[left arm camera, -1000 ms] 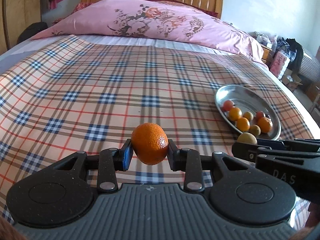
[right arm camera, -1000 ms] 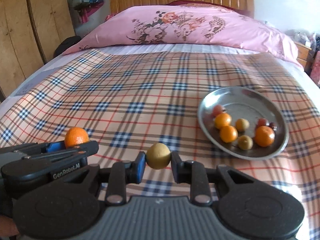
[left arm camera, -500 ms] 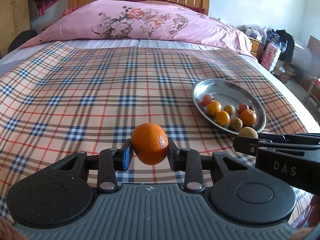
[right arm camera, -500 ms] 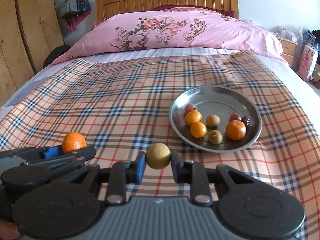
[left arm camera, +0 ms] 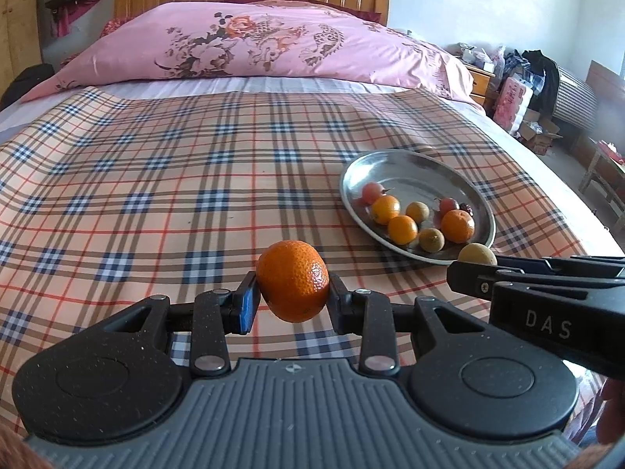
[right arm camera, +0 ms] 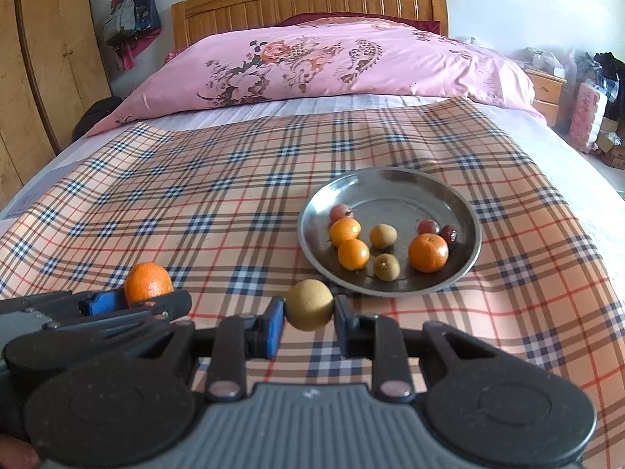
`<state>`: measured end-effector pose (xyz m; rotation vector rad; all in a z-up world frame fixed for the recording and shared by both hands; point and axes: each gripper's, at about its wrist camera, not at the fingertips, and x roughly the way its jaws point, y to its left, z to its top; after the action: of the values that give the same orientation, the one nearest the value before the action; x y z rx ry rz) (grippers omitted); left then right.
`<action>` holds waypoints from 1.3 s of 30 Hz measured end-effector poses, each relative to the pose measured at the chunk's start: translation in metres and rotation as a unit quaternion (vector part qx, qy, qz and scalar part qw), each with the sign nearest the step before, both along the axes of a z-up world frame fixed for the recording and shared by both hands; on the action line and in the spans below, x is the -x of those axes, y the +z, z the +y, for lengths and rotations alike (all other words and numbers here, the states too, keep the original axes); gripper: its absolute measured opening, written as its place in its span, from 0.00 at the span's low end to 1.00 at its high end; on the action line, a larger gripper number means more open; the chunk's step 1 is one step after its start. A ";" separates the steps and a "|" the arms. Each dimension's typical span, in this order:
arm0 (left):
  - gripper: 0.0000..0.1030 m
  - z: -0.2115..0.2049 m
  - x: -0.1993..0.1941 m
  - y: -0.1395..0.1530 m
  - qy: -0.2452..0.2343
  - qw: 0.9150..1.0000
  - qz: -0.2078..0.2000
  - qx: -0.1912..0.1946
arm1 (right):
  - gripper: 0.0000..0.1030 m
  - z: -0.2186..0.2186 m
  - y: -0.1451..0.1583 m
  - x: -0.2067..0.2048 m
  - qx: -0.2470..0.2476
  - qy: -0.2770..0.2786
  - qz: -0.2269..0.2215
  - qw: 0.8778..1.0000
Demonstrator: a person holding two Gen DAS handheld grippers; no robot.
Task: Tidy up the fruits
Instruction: 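Carry the mandarin and yellow fruit over the steel plate with both tools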
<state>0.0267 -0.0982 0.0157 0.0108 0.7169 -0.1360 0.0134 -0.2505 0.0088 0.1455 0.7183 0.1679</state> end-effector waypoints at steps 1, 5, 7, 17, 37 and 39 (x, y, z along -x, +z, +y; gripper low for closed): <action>0.37 -0.001 0.000 0.001 -0.001 1.000 0.000 0.000 | 0.24 -0.001 0.001 0.000 0.001 0.000 -0.001 1.000; 0.37 -0.008 -0.001 0.002 -0.008 1.000 -0.003 0.001 | 0.24 -0.006 0.003 0.000 0.000 -0.005 -0.004 1.000; 0.37 -0.012 -0.003 0.003 -0.012 1.000 -0.003 0.001 | 0.24 -0.010 0.004 -0.001 -0.002 -0.007 -0.005 1.000; 0.37 -0.030 -0.009 0.006 -0.030 1.000 -0.006 -0.003 | 0.24 -0.026 0.006 -0.005 -0.006 -0.019 -0.006 1.000; 0.38 -0.052 -0.021 0.010 -0.048 0.999 -0.011 -0.007 | 0.24 -0.045 0.010 -0.011 -0.013 -0.030 -0.009 0.999; 0.38 -0.054 -0.022 0.010 -0.050 0.999 -0.011 -0.008 | 0.24 -0.047 0.009 -0.012 -0.014 -0.030 -0.008 0.999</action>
<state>0.0488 -0.1519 0.0261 0.0623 0.6966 -0.2249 0.0258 -0.2972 0.0179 0.1920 0.6947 0.1223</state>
